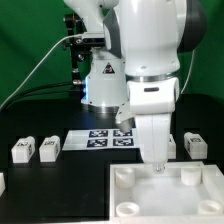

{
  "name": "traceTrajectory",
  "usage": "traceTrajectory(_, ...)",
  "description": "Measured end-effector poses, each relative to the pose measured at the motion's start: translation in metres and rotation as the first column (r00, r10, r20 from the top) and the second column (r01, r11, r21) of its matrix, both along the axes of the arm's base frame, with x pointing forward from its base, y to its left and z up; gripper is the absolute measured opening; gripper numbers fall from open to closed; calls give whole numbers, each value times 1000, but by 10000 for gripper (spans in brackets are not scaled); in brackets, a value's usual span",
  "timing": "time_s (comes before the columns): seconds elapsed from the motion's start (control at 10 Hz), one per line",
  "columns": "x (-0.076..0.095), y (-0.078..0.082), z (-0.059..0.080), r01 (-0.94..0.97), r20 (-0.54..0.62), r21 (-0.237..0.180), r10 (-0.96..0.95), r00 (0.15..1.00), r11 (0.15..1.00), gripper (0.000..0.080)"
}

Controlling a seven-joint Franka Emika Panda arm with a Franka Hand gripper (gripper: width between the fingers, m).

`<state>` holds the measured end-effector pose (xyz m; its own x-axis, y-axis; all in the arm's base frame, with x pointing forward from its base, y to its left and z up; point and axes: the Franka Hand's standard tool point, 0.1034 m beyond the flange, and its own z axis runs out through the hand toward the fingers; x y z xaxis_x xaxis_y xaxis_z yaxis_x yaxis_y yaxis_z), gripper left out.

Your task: Assemble one leg

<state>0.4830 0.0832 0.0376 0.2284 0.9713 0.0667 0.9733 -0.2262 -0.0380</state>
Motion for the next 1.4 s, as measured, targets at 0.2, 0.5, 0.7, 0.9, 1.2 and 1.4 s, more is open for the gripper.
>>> traceTrajectory(0.2, -10, 29, 19, 364, -19, -10, -364, 931, 931, 648)
traceTrajectory(0.5, -22, 68, 24, 720, -54, -14, -720, 692, 694, 648)
traceTrajectory(0.7, -22, 67, 24, 814, -73, -22, -813, 578, 580, 648)
traceTrajectory(0.9, -24, 71, 23, 922, -98, -44, -920, 379, 384, 648)
traceTrajectory(1.2, -27, 72, 12, 951, -118, -91, -952, 283, 294, 648)
traceTrajectory(1.4, -33, 72, 11, 940, -129, -158, -950, 285, 303, 648)
